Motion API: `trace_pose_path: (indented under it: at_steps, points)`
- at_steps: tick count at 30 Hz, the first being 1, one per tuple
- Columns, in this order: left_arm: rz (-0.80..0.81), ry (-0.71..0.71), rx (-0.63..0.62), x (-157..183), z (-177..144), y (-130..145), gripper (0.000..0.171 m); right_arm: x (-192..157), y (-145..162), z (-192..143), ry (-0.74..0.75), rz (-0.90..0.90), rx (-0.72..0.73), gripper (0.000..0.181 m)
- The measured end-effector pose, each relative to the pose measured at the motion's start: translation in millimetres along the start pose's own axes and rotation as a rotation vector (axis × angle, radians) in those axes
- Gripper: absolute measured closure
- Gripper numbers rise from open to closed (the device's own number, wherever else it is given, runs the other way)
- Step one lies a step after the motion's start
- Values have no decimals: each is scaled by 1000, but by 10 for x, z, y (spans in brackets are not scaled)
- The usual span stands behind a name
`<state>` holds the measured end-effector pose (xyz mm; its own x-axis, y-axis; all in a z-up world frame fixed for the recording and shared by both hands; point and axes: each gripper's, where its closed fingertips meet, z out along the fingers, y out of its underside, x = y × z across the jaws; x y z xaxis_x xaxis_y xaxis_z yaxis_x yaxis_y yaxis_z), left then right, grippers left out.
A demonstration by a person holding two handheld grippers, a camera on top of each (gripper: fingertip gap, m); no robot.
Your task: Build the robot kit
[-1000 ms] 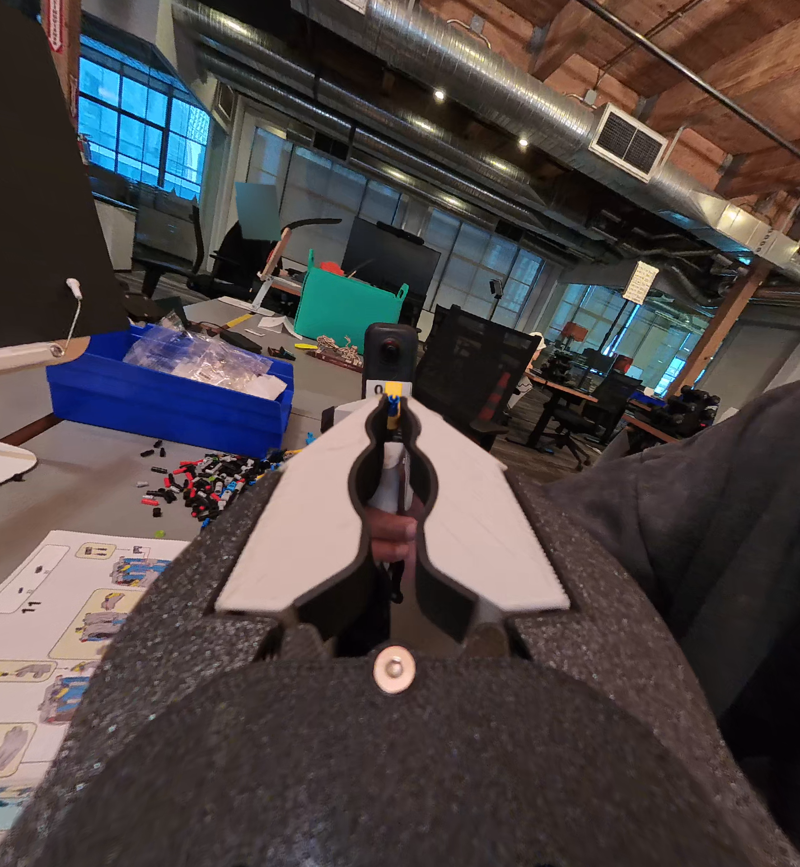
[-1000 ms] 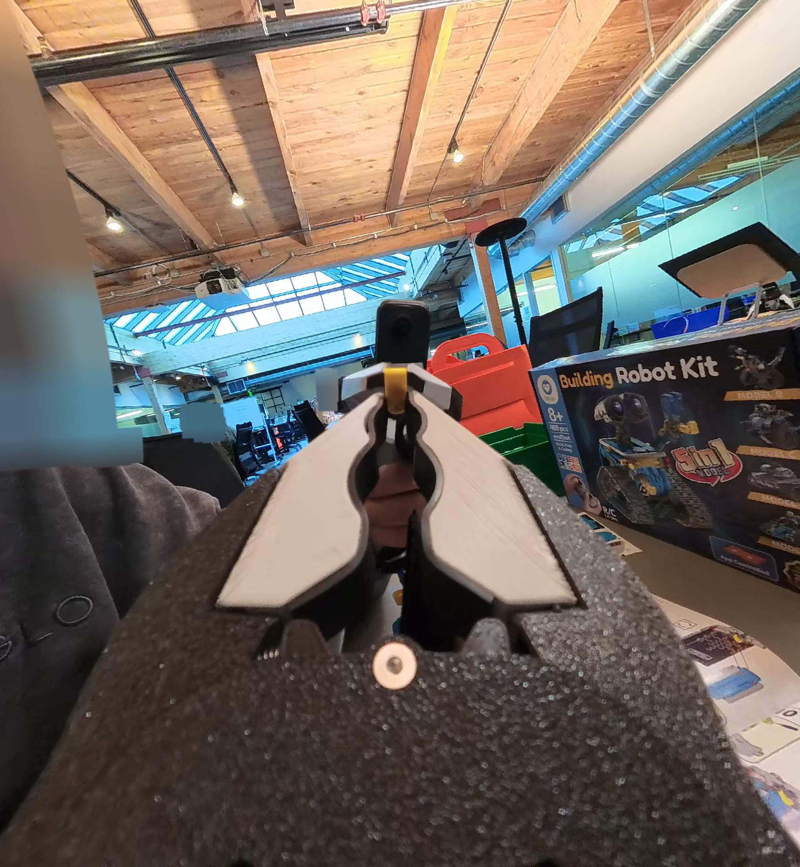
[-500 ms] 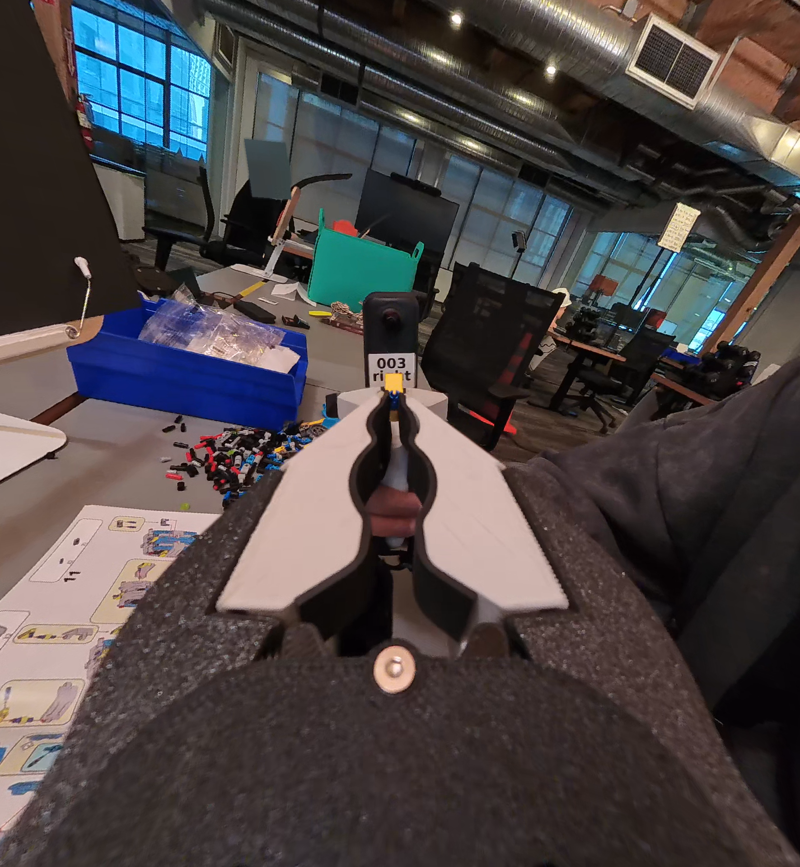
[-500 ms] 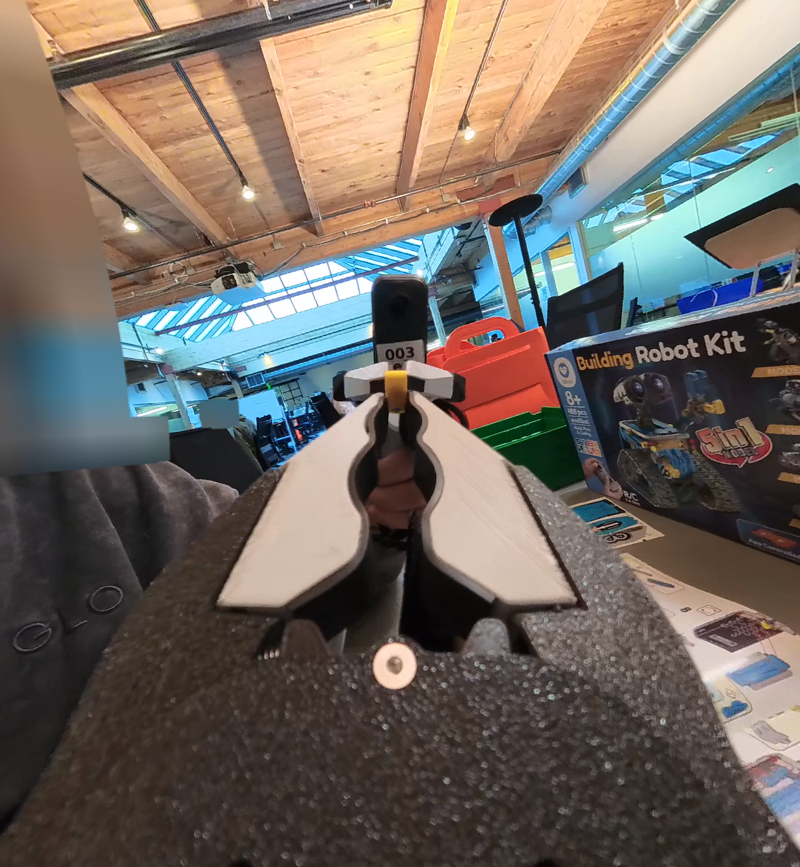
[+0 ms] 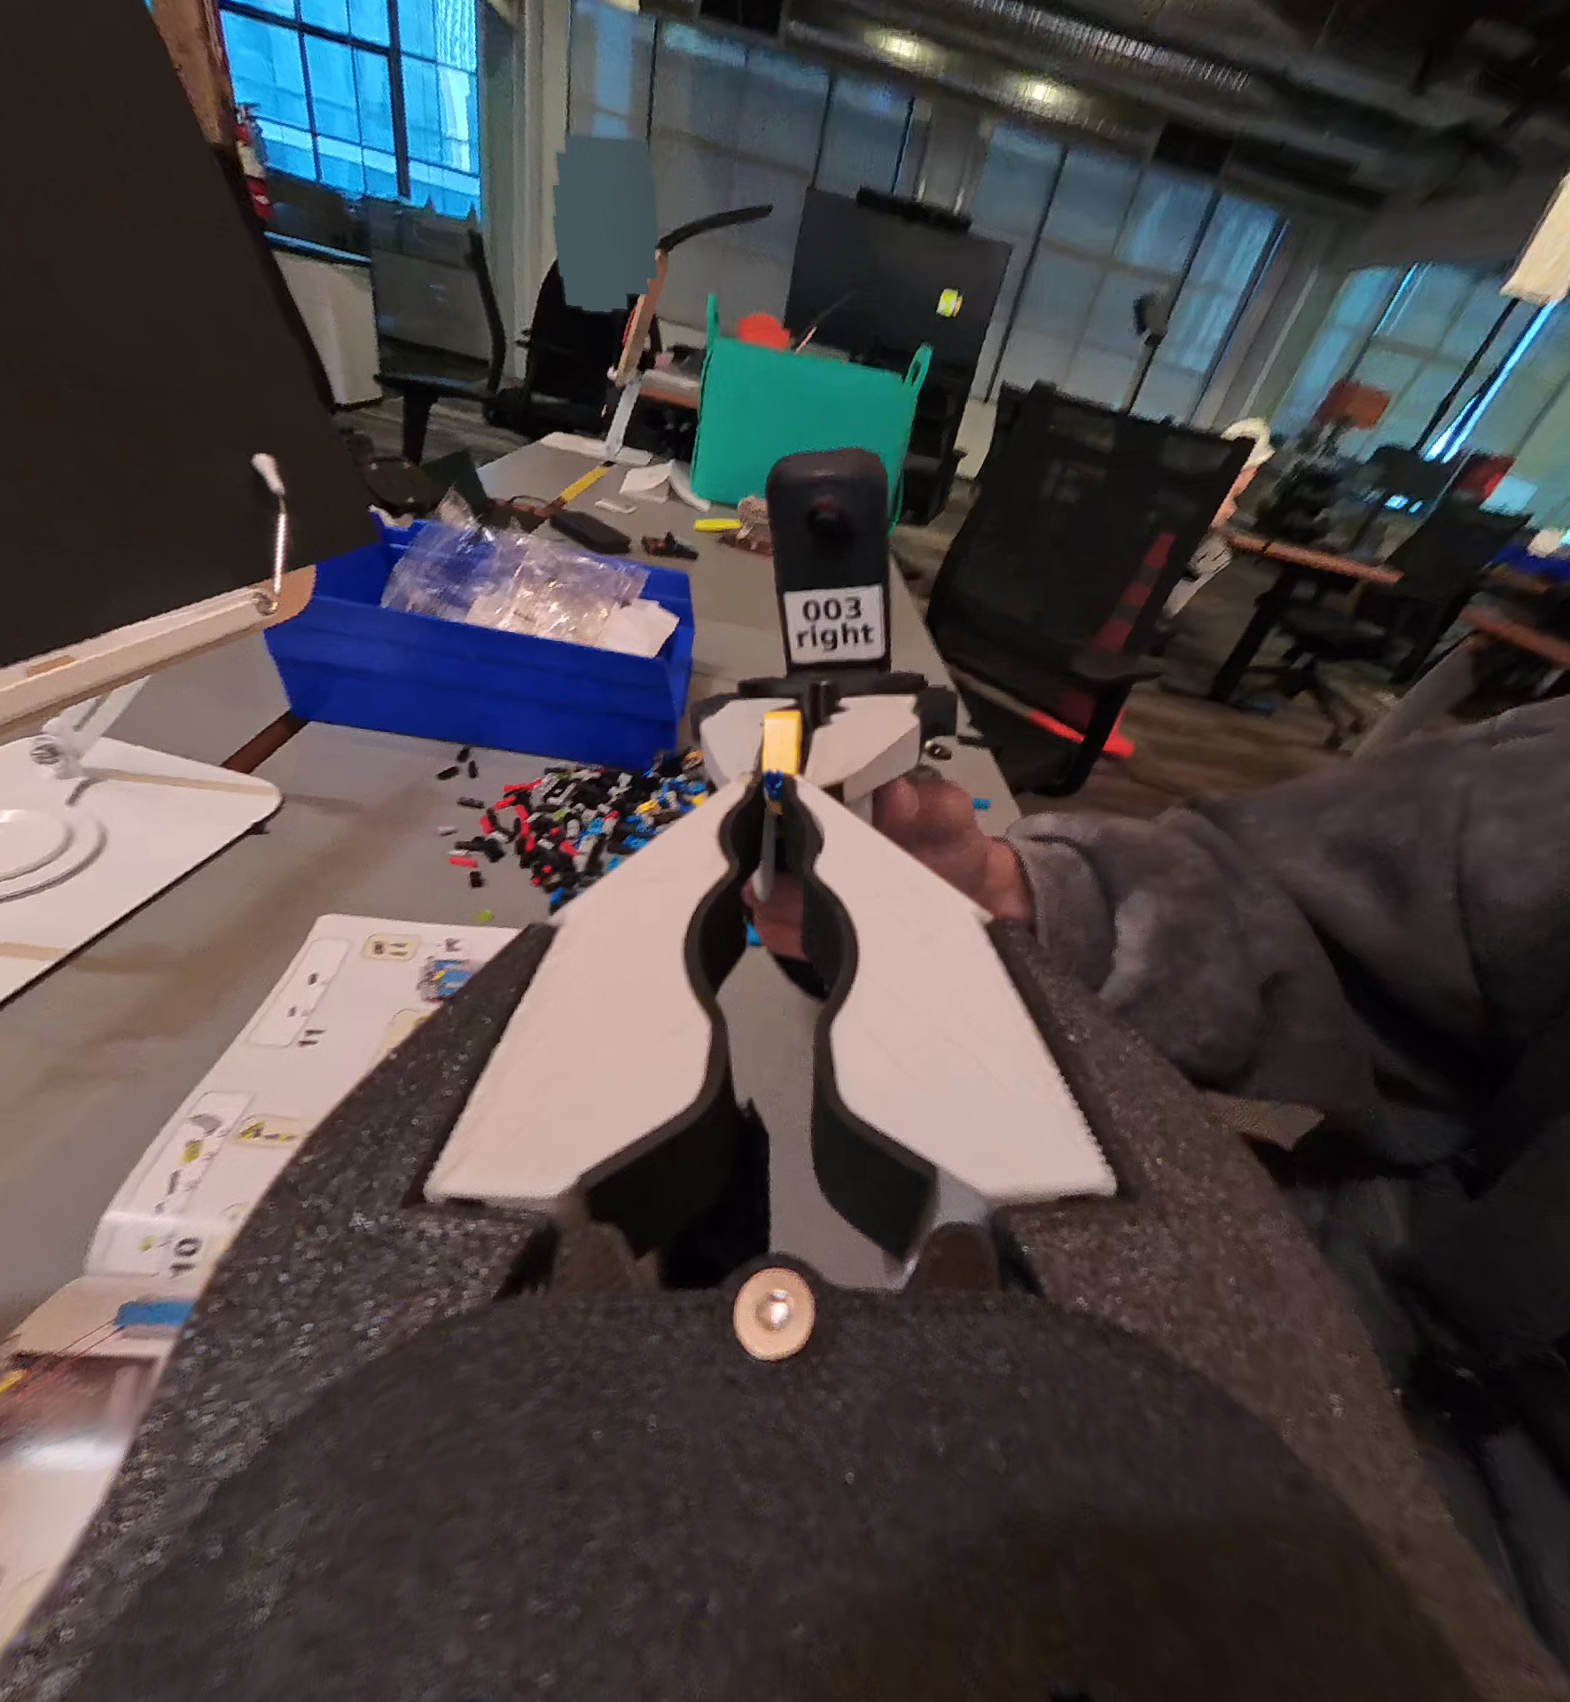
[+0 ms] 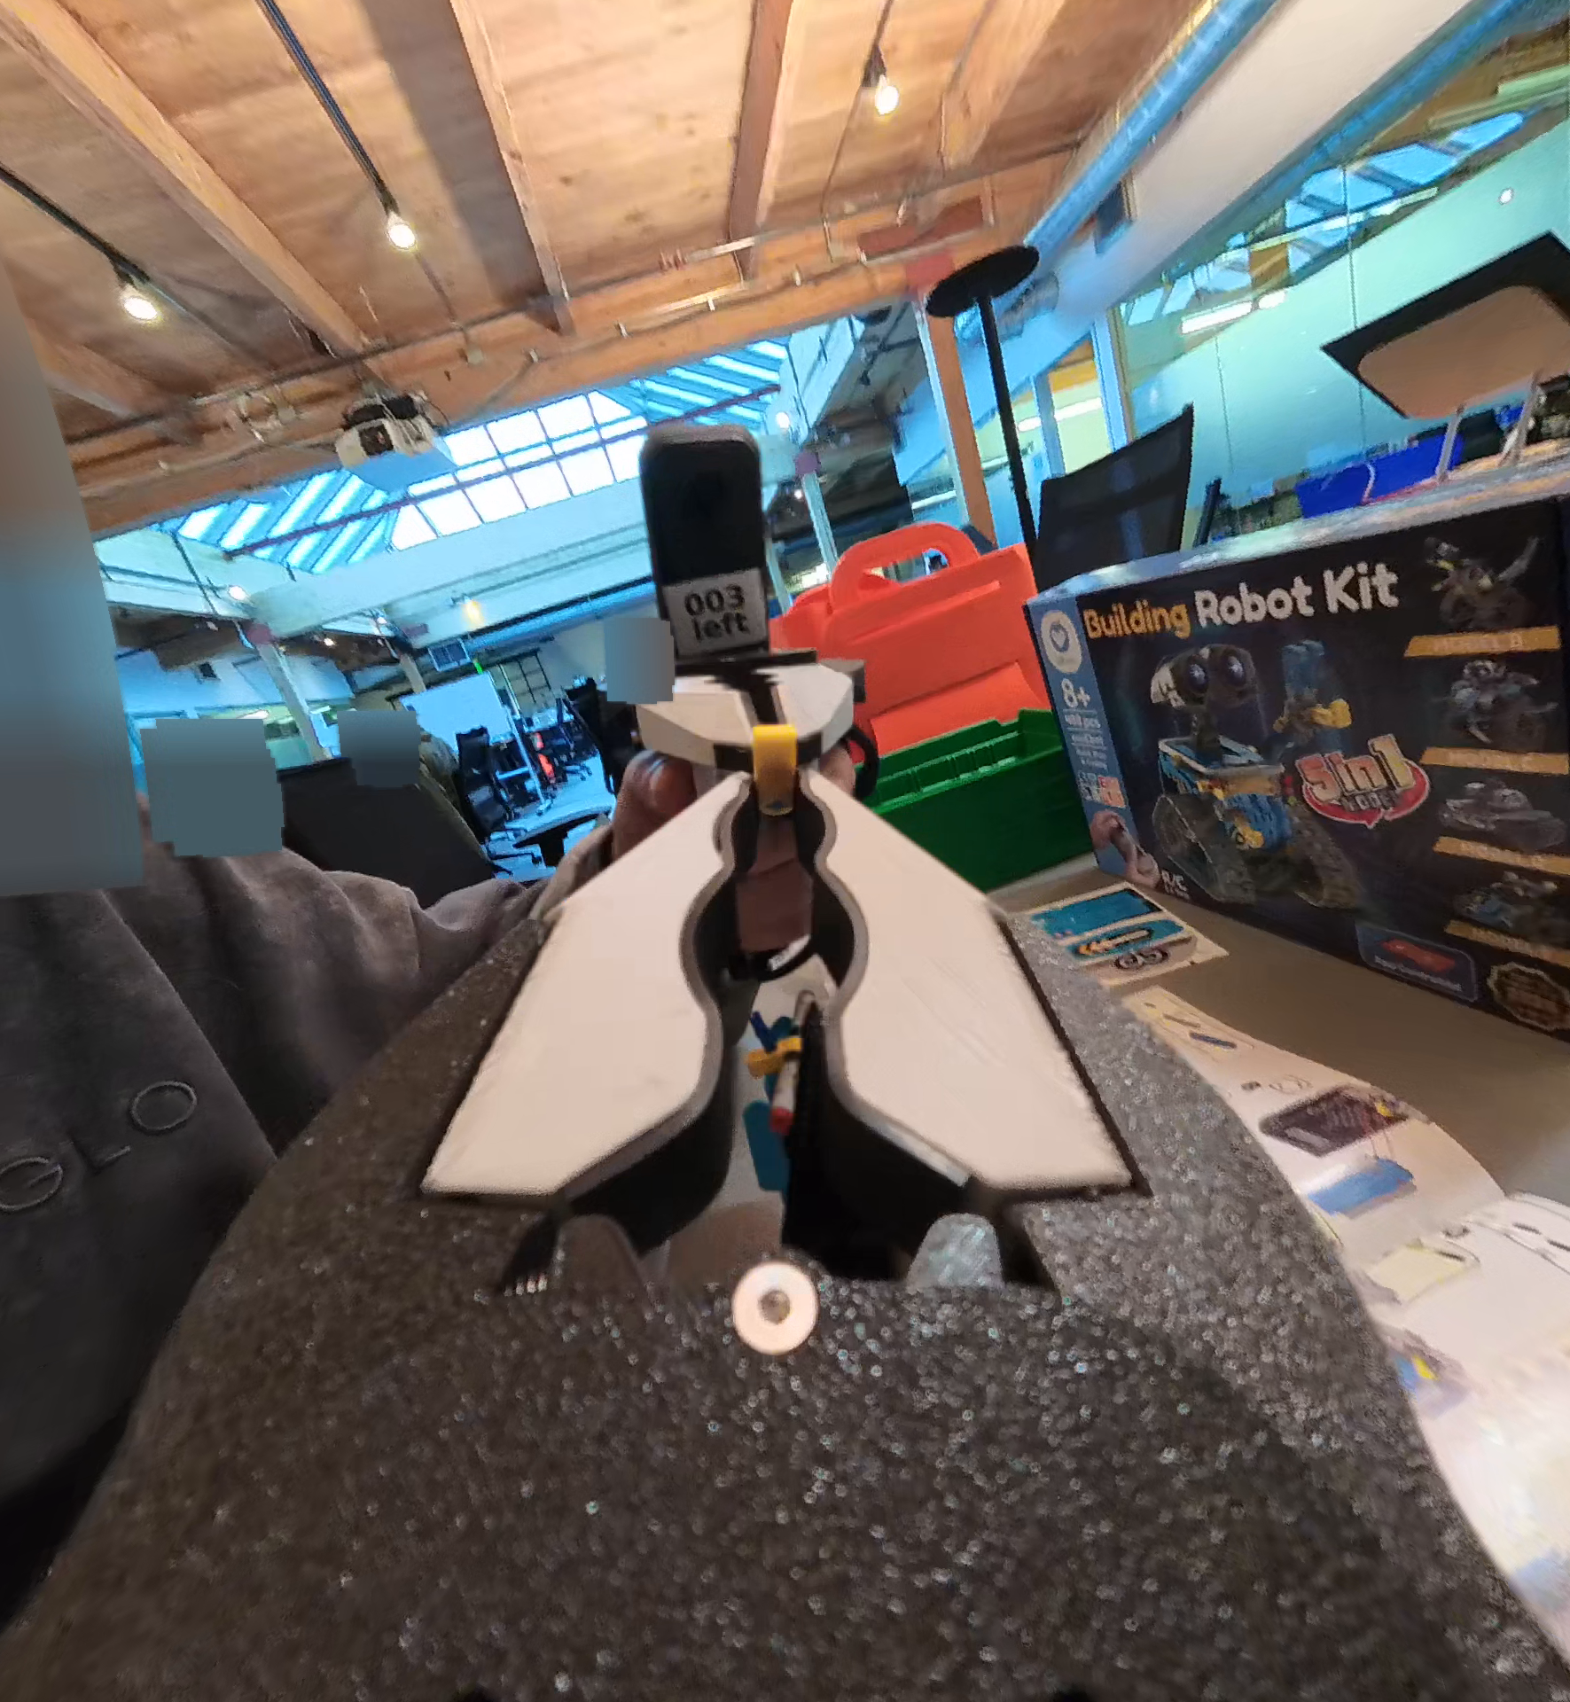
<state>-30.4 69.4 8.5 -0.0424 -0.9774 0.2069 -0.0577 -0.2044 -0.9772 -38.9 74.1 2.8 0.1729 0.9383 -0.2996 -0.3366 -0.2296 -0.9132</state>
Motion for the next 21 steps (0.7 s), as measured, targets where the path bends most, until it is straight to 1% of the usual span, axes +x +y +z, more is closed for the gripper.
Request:
trace_pose_path:
  at_steps: [3,5,7,9,11,13,15,16,19,21]
  points:
    - [37,-13,-45,-7,-5,37,169,7,33,-6,-18,26,-30,174]
    - [82,-37,-102,-40,-15,92,168,39,88,-7,-27,55,-64,174]
    - [202,-58,-144,-27,-34,121,169,54,141,-26,-71,145,-94,174]
    - [375,-73,-182,22,-74,141,168,129,186,-81,-84,241,-111,174]
    - [518,-67,-265,75,-105,246,158,130,229,-140,-144,346,-133,174]
    - [614,-62,-324,120,-116,343,154,61,302,-172,-218,430,-182,174]
    - [660,-24,-362,209,-104,438,153,-62,447,-190,-286,452,-278,174]
    - [676,-3,-371,258,-93,476,153,-89,511,-189,-293,444,-313,173]
    - [757,33,-390,363,-66,563,154,-270,553,-194,-389,484,-357,173]
    - [772,64,-406,430,-61,617,157,-303,623,-179,-388,468,-397,173]
